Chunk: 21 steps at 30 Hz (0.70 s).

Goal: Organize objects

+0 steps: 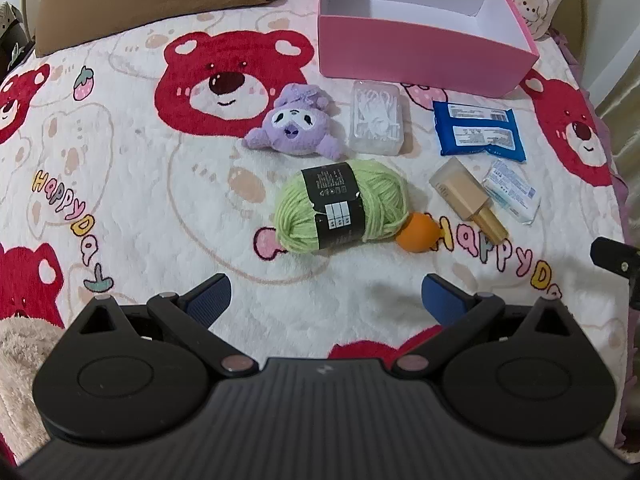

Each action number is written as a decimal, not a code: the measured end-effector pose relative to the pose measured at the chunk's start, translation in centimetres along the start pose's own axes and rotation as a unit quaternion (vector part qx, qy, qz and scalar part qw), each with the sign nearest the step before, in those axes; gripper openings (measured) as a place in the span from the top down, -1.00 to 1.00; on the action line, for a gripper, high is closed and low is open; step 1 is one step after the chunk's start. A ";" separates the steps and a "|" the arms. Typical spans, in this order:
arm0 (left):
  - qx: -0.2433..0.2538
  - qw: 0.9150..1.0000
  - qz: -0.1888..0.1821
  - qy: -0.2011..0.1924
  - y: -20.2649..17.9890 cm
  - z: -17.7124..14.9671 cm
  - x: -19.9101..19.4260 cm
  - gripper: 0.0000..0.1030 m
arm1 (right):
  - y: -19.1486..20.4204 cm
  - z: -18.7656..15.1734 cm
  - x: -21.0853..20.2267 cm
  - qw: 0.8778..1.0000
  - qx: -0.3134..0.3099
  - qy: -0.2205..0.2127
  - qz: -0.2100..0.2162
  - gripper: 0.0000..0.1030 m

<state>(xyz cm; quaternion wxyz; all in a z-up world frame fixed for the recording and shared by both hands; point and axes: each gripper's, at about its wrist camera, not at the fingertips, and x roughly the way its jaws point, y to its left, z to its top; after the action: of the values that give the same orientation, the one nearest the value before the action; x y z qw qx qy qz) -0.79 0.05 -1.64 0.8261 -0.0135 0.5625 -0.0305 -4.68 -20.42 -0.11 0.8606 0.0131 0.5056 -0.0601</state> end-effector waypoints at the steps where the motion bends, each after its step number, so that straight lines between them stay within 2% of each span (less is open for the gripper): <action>1: -0.001 1.000 0.000 0.001 0.0 0.0 0.1 -1.00 | 0.0 0.0 0.0 1.000 0.000 0.001 0.000 -1.00; 21: -0.002 1.000 0.000 0.002 0.0 0.0 0.2 -1.00 | 0.0 -0.1 0.1 1.000 -0.002 0.002 -0.002 -1.00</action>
<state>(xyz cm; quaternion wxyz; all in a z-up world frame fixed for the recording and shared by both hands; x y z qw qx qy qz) -0.73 0.08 -1.78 0.8247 -0.0154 0.5646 -0.0296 -4.71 -20.38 -0.29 0.8595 0.0109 0.5074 -0.0608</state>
